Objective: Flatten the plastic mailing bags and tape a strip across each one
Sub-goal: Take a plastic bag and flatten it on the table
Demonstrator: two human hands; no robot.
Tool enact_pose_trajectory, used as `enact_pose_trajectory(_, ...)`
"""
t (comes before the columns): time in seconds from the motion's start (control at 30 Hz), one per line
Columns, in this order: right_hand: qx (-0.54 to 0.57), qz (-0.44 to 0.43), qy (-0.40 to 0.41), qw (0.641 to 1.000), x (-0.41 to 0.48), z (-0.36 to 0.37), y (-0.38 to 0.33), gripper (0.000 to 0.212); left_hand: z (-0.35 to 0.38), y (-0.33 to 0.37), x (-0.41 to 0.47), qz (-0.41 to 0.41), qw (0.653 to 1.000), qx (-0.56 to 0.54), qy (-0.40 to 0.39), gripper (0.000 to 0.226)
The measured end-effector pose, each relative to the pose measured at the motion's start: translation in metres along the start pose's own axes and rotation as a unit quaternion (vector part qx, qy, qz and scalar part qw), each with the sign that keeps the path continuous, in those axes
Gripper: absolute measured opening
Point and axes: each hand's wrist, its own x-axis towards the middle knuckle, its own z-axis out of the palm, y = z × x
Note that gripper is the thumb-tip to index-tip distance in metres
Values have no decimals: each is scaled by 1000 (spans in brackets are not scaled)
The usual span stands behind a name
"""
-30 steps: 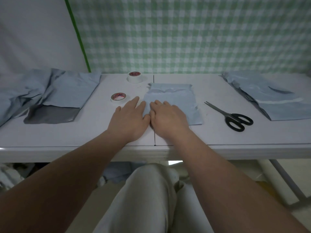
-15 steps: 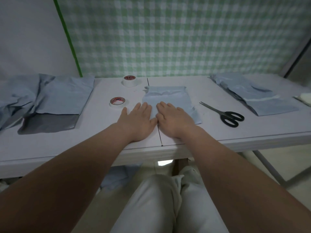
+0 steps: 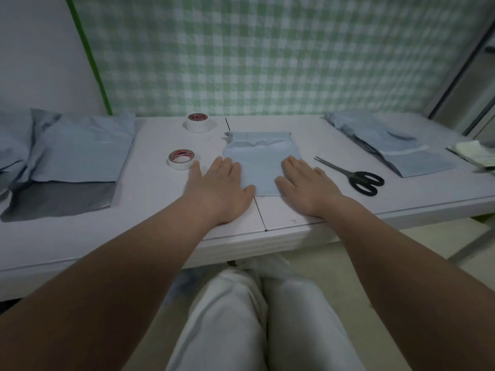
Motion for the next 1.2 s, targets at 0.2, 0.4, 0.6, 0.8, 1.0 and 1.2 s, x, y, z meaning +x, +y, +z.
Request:
enact_pose_trajectory(0.2, 46, 36, -16, 998, -6, -7, -6, 78, -4, 2, -5, 110, 986, -33, 116, 48)
enact_pose_trajectory(0.4, 61, 29, -42, 997, -17, -23, -14, 72, -2, -2, 3, 238, 929, -247, 141, 19)
enact_pose_trajectory(0.6, 124, 36, -36, 991, -15, -22, -8, 81, 3, -7, 7, 307, 905, -258, 144, 20)
enact_pose_trajectory(0.8, 224, 54, -37, 972, -14, -19, 1, 78, 1, -7, 6, 309, 912, -233, 137, 31)
enact_pose_trajectory(1.0, 262, 59, -33, 963, -20, -24, 16, 72, -2, -4, 3, 296, 925, -208, 115, 40)
enact_pose_trajectory(1.2, 252, 63, 15, 966, -37, -26, 48, 62, 3, -6, 2, 283, 922, -230, 133, 40)
